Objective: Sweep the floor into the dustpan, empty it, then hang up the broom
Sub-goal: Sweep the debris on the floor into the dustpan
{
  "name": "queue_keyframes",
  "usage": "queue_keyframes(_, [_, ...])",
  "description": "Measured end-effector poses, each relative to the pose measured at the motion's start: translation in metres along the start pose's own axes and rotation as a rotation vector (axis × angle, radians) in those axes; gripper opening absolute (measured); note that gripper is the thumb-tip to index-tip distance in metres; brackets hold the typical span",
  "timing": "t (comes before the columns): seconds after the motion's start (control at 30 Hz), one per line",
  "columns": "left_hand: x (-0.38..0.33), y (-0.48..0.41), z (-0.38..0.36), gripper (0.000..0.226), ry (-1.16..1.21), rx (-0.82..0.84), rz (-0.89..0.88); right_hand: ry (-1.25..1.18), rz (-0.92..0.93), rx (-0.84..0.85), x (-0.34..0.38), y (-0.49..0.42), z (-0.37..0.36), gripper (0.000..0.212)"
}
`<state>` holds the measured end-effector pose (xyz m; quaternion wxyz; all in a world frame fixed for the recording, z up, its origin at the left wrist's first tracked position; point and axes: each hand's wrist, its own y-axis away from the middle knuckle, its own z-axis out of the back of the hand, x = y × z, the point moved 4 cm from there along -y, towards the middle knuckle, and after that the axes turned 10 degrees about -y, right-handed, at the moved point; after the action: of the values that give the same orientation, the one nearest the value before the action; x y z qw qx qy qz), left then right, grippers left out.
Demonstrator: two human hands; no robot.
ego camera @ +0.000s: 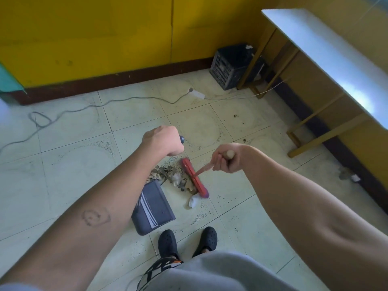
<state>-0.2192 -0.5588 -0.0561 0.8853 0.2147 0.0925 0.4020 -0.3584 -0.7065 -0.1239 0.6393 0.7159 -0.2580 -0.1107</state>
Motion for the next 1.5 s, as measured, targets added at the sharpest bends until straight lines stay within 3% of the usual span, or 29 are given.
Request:
queue_keyframes(0.2, [0.008,0.000,0.006,0.023,0.010,-0.022,-0.001,-0.279,0.039,0.007,0.011,0.040,0.002,0.033])
queue_keyframes(0.5, [-0.006,-0.001,0.013,0.024,0.082,-0.026,-0.057,-0.281,0.129,-0.229,0.005,0.077,0.068,0.029])
queue_keyframes(0.77, [-0.045,-0.008,0.008,0.021,0.075,-0.065,-0.148,-0.308,0.134,-0.409,-0.050,0.066,0.136,0.015])
queue_keyframes(1.03, [-0.084,-0.017,-0.002,0.020,0.032,-0.065,-0.234,-0.280,0.024,-0.542,-0.142,-0.012,0.169,0.014])
queue_keyframes(1.1, [-0.091,-0.018,-0.006,0.020,0.027,-0.049,-0.241,-0.267,-0.036,-0.535,-0.159,-0.025,0.168,0.022])
queue_keyframes(1.17, [-0.102,-0.018,-0.011,0.020,0.008,-0.027,-0.247,-0.208,-0.080,-0.553,-0.174,-0.034,0.169,0.043])
queue_keyframes(1.3, [-0.111,-0.013,-0.020,0.016,-0.018,-0.023,-0.262,-0.107,0.068,-0.627,-0.188,-0.042,0.149,0.092])
queue_keyframes(1.43, [-0.116,-0.010,-0.025,0.015,-0.046,-0.014,-0.261,-0.076,0.041,-0.610,-0.194,-0.063,0.131,0.094])
queue_keyframes(1.5, [-0.118,-0.010,-0.024,0.015,-0.042,-0.012,-0.259,-0.041,0.020,-0.547,-0.184,-0.063,0.116,0.081])
